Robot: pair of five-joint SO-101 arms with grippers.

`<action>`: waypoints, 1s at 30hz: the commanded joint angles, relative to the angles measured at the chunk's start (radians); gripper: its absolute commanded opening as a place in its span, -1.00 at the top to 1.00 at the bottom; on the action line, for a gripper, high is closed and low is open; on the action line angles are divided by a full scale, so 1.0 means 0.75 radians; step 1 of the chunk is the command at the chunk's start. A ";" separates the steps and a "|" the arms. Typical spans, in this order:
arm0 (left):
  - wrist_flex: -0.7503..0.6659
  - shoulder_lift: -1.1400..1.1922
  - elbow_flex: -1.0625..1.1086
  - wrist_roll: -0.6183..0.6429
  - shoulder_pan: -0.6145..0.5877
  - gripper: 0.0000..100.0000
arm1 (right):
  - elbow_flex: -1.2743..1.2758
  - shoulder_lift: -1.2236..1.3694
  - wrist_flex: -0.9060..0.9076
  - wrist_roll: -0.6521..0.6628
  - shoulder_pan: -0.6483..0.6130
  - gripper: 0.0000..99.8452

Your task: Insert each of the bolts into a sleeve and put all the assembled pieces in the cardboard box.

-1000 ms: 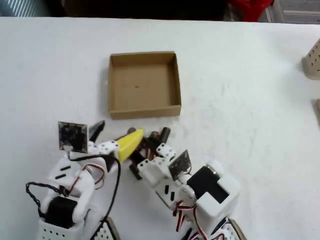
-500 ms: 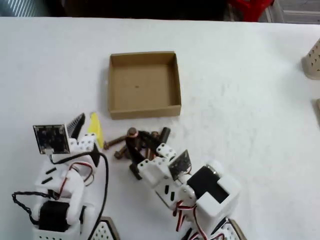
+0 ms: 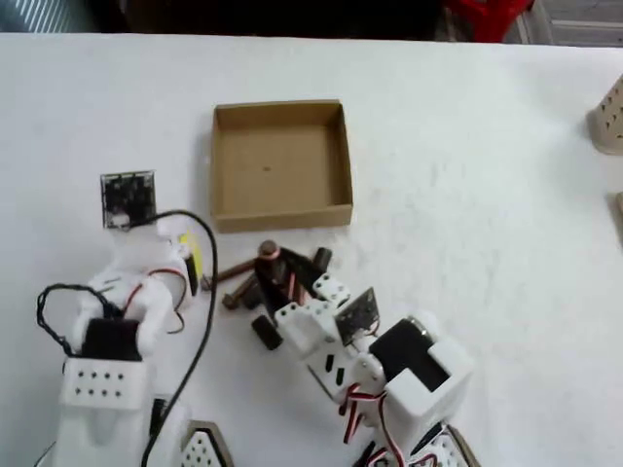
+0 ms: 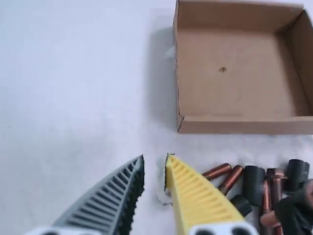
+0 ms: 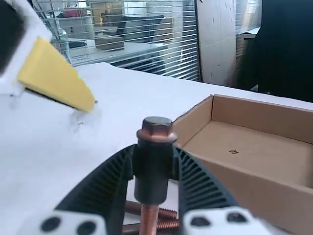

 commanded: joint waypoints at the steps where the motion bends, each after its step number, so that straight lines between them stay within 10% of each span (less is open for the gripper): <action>1: 0.002 0.114 0.002 0.004 -0.036 0.78 | -0.010 -0.046 -0.005 0.006 0.017 0.97; 13: 0.039 0.079 0.252 -0.162 -0.173 0.78 | 0.012 -0.279 0.216 0.006 0.081 0.97; 30: -0.106 0.077 0.344 -0.227 -0.379 0.78 | -0.002 -1.339 1.552 0.006 0.298 0.97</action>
